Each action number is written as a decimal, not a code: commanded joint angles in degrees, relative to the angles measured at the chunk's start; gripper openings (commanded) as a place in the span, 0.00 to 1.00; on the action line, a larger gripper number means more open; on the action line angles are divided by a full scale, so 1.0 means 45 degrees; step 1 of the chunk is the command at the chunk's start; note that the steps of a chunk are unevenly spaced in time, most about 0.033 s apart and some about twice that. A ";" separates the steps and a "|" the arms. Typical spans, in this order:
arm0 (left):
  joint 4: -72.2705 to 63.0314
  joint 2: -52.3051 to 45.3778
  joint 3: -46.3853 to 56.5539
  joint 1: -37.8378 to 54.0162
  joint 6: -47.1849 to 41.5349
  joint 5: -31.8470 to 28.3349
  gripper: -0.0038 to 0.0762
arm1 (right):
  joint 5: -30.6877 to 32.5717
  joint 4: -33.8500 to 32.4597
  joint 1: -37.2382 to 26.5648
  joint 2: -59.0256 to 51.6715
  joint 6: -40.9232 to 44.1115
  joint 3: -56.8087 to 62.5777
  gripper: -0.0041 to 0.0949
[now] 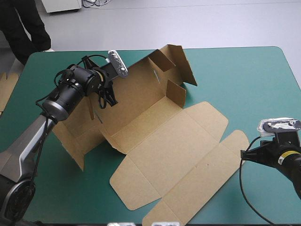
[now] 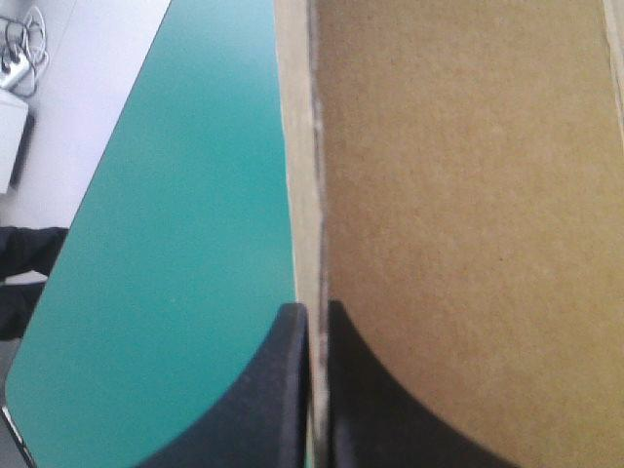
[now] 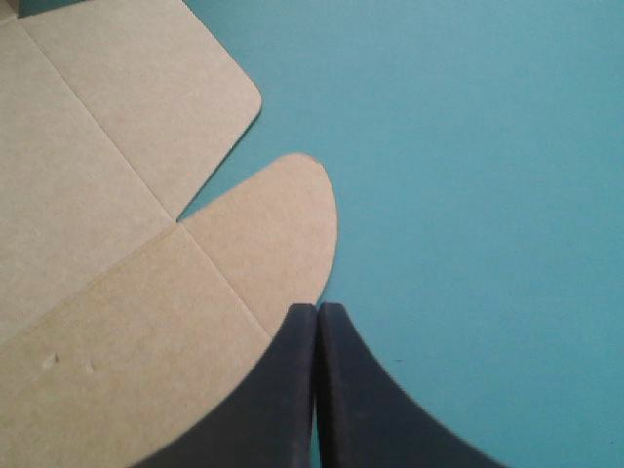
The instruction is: Fold the box
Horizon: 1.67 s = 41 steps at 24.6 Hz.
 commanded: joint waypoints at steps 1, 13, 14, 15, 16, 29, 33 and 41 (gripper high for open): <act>0.0349 -0.0890 -0.0449 -0.0728 0.0090 -0.0524 0.04 | -0.0653 -0.0220 0.0043 0.0031 0.0037 -0.0432 0.03; 0.5085 -0.4072 0.4496 -0.2981 -0.2331 -0.2940 0.04 | -0.0506 -0.0082 0.0043 -0.0056 0.0077 -0.0432 0.03; 0.6146 -0.4238 0.5157 -0.3497 -0.3031 -0.3065 0.04 | -0.0462 -0.0082 0.0043 -0.0056 0.0109 -0.0432 0.03; 0.6823 -0.4299 0.5398 -0.3802 -0.3532 -0.3065 0.04 | -0.0462 -0.0082 0.0043 -0.0056 0.0129 -0.0432 0.03; 0.7917 -0.4313 0.5715 -0.4363 -0.4541 -0.3065 0.04 | -0.0462 -0.0027 0.0043 -0.0056 0.0129 -0.0432 0.03; 0.9206 -0.5171 0.6952 -0.6568 -0.6254 -0.2306 0.04 | -0.0483 0.0874 0.0043 -0.0056 0.0083 -0.0432 0.03; 0.9687 -0.6310 0.8076 -0.6568 -0.6254 -0.2662 0.04 | -0.0460 0.0906 0.0043 -0.0030 0.0025 -0.0432 0.03; 0.9738 -0.7124 0.8466 -0.6568 -0.6865 -0.3010 0.04 | -0.0548 0.2106 0.0043 0.0450 -0.0562 -0.0660 0.03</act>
